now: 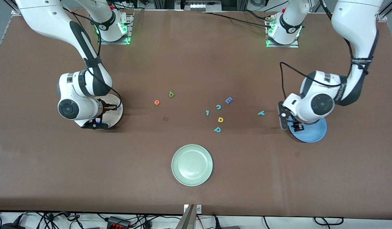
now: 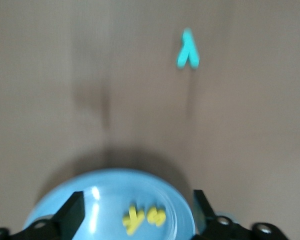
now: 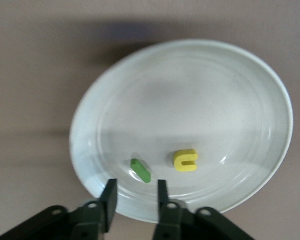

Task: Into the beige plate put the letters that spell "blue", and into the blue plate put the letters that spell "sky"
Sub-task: 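Drop the l on the beige plate while the left gripper drops k on blue, then grasp the orange a with the right gripper while the left grasps cyan y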

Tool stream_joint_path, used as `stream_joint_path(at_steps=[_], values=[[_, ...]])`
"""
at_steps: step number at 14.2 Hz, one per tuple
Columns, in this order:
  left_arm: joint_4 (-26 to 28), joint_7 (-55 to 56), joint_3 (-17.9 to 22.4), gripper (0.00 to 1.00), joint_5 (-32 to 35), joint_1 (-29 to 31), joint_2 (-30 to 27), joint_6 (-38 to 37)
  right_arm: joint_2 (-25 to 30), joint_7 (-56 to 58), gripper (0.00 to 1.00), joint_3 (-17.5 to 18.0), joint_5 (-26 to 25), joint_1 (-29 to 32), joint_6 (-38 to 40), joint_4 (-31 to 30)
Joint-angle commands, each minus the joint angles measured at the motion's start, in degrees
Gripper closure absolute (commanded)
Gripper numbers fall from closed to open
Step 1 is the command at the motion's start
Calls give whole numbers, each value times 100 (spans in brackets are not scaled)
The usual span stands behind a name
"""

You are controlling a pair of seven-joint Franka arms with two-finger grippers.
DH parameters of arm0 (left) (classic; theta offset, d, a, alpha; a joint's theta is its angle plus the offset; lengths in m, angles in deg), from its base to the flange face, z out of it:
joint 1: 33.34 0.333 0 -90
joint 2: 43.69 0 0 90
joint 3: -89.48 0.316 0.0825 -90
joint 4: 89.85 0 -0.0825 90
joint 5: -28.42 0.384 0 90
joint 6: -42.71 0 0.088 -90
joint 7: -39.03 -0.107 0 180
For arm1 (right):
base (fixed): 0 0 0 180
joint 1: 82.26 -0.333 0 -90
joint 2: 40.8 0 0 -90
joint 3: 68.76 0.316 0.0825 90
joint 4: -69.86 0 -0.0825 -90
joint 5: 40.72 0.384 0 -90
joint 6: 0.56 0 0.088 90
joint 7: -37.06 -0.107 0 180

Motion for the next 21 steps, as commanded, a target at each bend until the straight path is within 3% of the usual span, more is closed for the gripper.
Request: stream_joint_path(at_steps=[1, 4, 6, 8, 9, 10, 12, 14, 18, 21], values=[[37, 45, 21, 0, 145, -542, -14, 245, 323, -153, 0, 144, 19, -204, 169, 118], [309, 133, 39, 0, 145, -1088, 180, 660, 350, -845, 0, 144, 300, -1187, -338, 66], [398, 125, 39, 0, 162, -1071, 145, 713, 237, -1084, 0, 144, 327, -1698, -726, 30], [704, 142, 30, 13, 171, -1019, 101, 1080, 131, -1494, 0, 144, 336, -2103, -990, -14], [853, 194, 39, 29, 171, -940, 58, 1247, 35, -1924, 0, 135, 336, -2227, -1095, -23], [951, 308, 30, 36, 171, -818, 57, 1345, -19, -2163, 0, 144, 336, -2237, -1192, -31], [1039, 371, 30, 40, 171, -755, 66, 1521, -37, -2236, 0, 144, 336, -2237, -1367, -267], [1040, 379, 30, 42, 171, -764, 101, 1557, -2, -2245, 0, 144, 336, -2211, -1684, -584], [1048, 458, 30, 43, 171, -807, 110, 1557, -54, -2639, 0, 144, 397, -2192, -1790, -629], [1083, 590, 30, 46, 171, -860, 127, 1565, -142, -2825, 12, 144, 432, -2184, -1826, -629]])
